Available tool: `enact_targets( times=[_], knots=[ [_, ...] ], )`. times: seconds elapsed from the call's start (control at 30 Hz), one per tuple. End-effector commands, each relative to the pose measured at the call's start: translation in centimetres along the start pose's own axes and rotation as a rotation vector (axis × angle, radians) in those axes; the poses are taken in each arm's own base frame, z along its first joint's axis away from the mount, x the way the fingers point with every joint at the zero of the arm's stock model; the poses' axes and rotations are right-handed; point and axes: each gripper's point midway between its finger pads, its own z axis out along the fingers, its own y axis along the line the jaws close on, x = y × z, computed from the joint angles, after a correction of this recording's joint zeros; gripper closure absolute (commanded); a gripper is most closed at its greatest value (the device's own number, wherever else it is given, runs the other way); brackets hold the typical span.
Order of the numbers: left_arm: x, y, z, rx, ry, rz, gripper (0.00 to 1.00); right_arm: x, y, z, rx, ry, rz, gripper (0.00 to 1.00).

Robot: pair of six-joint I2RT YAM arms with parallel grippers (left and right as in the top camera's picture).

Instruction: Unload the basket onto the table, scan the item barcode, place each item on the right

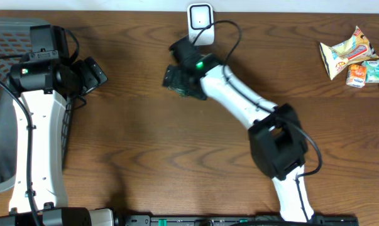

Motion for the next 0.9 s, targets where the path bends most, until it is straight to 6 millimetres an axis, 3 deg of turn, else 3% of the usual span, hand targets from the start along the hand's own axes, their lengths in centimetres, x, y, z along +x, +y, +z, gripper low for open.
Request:
enact_targets(
  times=[0.0, 0.4, 0.57, 0.87],
  knots=[
    [-0.2, 0.1, -0.2, -0.003, -0.007, -0.011, 0.02, -1.9, -1.4, -0.4, 0.12, -0.208, 0.152, 0.01],
    [-0.2, 0.1, -0.2, -0.003, -0.007, -0.011, 0.02, -1.8, -1.0, 6.0, 0.108, -0.239, 0.073, 0.01],
    [-0.2, 0.1, -0.2, -0.003, -0.007, -0.011, 0.02, -2.1, -1.0, 6.2, 0.113, -0.256, 0.039, 0.02],
    [-0.2, 0.1, -0.2, -0.003, -0.007, -0.011, 0.02, -2.5, -3.0, 6.0, 0.202, -0.259, -0.03, 0.28]
  ],
)
